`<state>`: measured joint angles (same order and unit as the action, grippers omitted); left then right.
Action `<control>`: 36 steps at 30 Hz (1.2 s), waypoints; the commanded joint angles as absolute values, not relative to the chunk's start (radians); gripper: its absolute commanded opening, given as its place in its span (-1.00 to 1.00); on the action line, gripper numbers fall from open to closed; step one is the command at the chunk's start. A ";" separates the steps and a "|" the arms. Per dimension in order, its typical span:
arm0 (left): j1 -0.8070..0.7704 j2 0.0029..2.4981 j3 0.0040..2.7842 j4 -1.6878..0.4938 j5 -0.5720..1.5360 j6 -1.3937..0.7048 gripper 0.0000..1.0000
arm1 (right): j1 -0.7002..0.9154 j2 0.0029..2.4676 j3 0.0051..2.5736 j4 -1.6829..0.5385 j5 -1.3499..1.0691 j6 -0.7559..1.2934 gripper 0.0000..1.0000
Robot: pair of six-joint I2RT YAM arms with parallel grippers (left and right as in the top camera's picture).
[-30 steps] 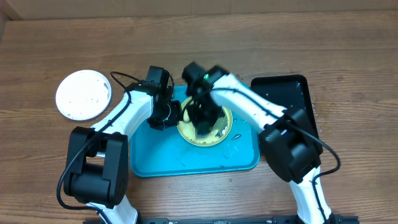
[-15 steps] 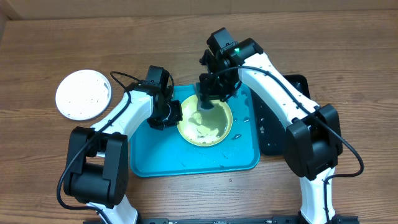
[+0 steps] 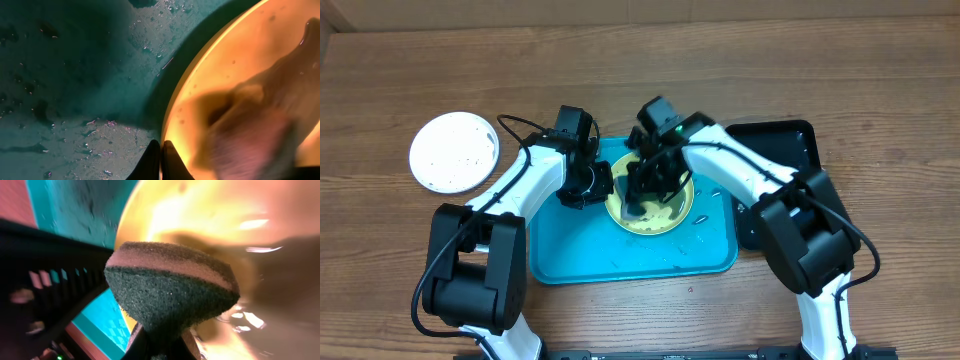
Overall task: Clean dirty plates on tray and stack at the side
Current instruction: 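Scrub the yellow plate with the sponge in the right gripper, then return the sponge to the black tray and raise the right arm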
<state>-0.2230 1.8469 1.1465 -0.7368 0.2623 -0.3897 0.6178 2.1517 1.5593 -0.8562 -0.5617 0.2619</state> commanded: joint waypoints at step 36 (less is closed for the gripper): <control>-0.225 1.837 1.160 -0.736 0.274 -0.350 -0.90 | 0.115 1.882 1.591 -1.230 0.120 0.123 -0.93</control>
